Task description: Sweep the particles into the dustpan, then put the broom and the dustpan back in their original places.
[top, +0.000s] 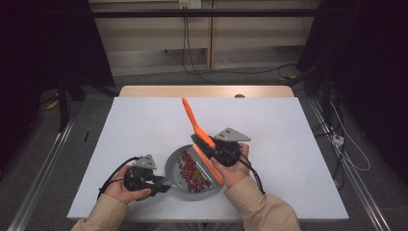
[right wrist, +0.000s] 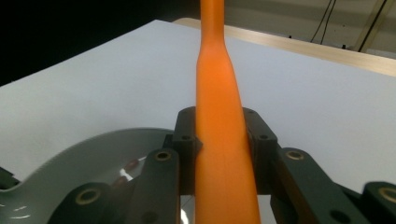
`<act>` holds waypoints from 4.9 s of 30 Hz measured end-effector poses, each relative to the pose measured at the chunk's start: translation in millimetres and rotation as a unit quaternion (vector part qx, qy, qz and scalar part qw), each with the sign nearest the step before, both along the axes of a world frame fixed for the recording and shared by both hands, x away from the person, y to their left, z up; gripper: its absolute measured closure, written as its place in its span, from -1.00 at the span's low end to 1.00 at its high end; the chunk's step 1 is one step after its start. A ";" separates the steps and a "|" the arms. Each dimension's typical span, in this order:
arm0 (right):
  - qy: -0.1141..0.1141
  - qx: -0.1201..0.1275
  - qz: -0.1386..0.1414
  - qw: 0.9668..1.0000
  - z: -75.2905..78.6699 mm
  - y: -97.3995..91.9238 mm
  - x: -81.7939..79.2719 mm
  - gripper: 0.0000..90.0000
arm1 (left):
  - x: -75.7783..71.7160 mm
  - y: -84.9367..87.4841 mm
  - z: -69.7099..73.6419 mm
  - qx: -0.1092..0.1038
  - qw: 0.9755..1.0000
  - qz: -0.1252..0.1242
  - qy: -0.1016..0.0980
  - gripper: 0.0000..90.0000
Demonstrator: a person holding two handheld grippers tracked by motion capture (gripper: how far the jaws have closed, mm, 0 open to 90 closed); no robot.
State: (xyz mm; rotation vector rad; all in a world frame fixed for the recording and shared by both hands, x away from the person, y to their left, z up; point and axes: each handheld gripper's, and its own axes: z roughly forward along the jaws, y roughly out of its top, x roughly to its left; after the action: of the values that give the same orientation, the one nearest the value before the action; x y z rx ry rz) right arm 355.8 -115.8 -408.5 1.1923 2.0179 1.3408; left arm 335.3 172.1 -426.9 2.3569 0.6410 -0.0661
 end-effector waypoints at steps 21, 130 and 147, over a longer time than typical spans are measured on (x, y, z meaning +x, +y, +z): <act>0.005 -0.030 0.024 0.999 -25.2 18.2 -6.1 0.58 | 0.2 0.0 -0.8 -0.004 1.000 0.004 0.004 0.39; 0.000 -0.006 -0.060 0.998 -16.2 -96.0 3.2 0.58 | 16.9 34.9 -0.5 -0.035 0.982 0.173 -0.074 0.40; -0.015 -0.039 -0.075 0.996 -29.5 -93.2 -4.6 0.58 | 0.1 -8.5 -1.4 -0.016 0.997 0.037 -0.059 0.40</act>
State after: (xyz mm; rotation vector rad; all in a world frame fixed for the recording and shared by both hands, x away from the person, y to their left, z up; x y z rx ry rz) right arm 351.2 -209.0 -438.0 1.2546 1.9012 1.1884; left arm 335.4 163.6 -428.4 2.2854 0.6648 0.0944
